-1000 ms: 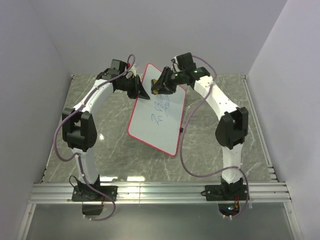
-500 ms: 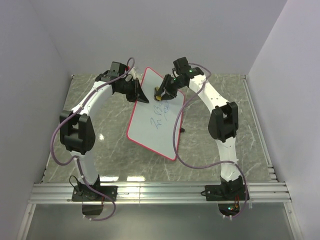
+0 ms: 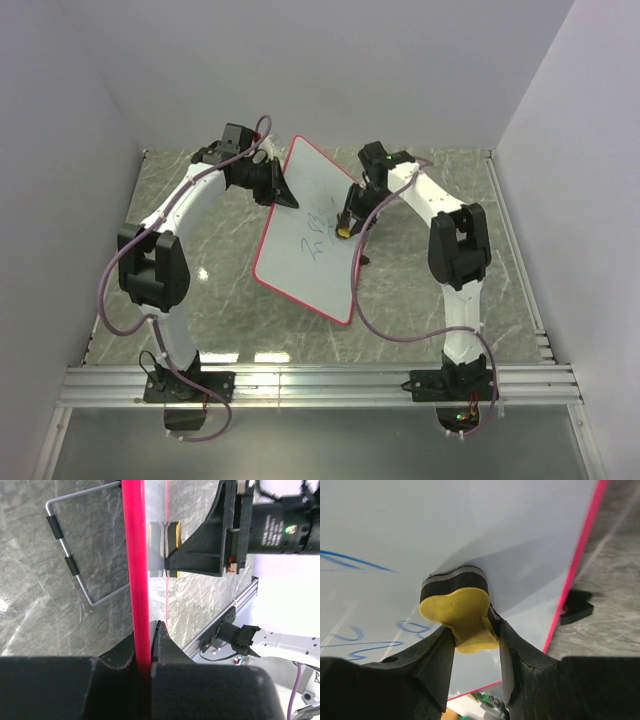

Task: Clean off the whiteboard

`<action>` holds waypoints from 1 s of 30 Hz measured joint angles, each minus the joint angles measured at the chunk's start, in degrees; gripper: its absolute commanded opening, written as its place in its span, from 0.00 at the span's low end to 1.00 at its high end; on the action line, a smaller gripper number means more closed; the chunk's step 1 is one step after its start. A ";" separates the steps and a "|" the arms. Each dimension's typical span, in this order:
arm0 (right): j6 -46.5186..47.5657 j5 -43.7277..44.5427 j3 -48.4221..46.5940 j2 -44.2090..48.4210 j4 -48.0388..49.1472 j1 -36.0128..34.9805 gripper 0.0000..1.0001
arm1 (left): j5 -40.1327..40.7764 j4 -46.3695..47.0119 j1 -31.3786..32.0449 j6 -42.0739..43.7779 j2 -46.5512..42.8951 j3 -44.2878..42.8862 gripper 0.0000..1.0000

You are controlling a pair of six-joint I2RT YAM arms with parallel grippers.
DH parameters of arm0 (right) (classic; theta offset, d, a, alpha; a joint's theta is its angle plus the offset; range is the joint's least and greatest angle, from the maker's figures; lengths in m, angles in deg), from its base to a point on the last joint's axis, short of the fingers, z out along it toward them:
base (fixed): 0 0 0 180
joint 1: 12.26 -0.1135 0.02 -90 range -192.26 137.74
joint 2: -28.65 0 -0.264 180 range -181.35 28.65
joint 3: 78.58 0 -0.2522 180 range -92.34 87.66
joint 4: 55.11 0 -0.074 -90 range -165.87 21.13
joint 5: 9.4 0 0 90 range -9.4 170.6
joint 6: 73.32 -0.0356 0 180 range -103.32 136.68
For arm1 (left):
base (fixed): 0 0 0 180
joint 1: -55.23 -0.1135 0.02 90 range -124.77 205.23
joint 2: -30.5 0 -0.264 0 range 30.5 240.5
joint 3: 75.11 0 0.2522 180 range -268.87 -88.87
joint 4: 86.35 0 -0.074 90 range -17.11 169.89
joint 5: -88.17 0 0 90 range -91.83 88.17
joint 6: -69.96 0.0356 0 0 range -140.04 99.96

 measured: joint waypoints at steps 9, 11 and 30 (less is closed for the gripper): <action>-5.38 -6.64 -29.57 -8.50 1.86 -2.19 0.00 | 1.92 0.37 2.21 1.62 -1.70 -0.09 0.00; -7.26 -8.46 -32.22 -8.94 4.35 -2.69 0.00 | 2.78 0.28 2.73 1.86 -2.25 -0.09 0.00; -3.82 -7.96 14.34 4.33 14.19 5.84 0.00 | 4.96 -0.98 3.30 -0.39 -3.93 1.16 0.00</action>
